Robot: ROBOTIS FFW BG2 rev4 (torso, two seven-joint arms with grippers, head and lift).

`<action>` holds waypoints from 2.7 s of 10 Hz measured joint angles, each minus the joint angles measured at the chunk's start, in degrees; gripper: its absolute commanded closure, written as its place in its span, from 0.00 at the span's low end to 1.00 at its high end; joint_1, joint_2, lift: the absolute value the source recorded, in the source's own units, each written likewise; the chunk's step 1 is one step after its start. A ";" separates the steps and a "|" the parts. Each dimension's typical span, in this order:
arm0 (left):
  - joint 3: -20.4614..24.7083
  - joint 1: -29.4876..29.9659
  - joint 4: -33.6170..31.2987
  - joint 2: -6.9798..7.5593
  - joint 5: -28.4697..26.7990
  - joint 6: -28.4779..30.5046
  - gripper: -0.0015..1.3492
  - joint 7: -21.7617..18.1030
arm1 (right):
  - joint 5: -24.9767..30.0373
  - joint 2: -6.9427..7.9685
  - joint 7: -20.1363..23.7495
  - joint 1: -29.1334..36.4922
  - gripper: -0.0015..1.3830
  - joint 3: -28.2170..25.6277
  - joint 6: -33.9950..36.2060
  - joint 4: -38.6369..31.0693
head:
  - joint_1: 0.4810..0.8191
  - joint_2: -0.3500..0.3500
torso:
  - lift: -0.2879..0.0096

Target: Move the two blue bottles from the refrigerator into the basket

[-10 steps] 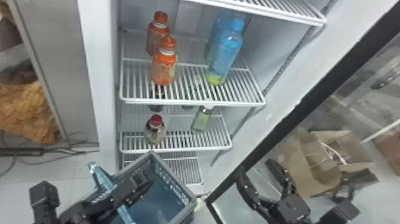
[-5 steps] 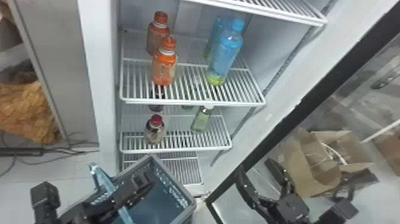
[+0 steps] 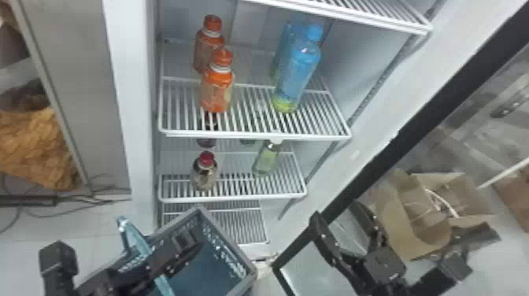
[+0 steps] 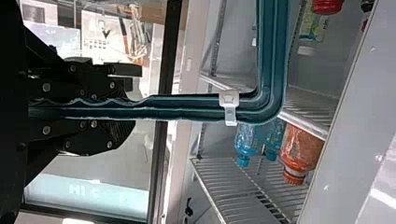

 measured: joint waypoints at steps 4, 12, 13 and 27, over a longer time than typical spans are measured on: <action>0.14 -0.13 0.00 -0.01 0.09 0.00 0.89 -0.20 | 0.71 -0.48 -0.60 -5.85 0.09 -0.06 7.16 -4.16 | 0.63 0.00 | 0.97; 0.30 -0.12 0.00 0.27 0.06 0.16 0.89 -0.47 | 2.87 -0.51 -7.43 -20.31 0.09 2.63 18.79 -3.06 | 0.63 0.00 | 0.97; 0.25 -0.12 0.00 0.29 0.03 0.25 0.89 -0.47 | 3.12 -0.51 -7.86 -22.03 0.08 2.62 19.92 -2.50 | 0.63 0.00 | 0.97; 0.44 -0.12 0.00 0.25 0.03 0.42 0.89 -0.47 | 7.24 -1.93 -12.11 -46.20 0.13 8.07 27.48 13.23 | 0.63 0.00 | 0.97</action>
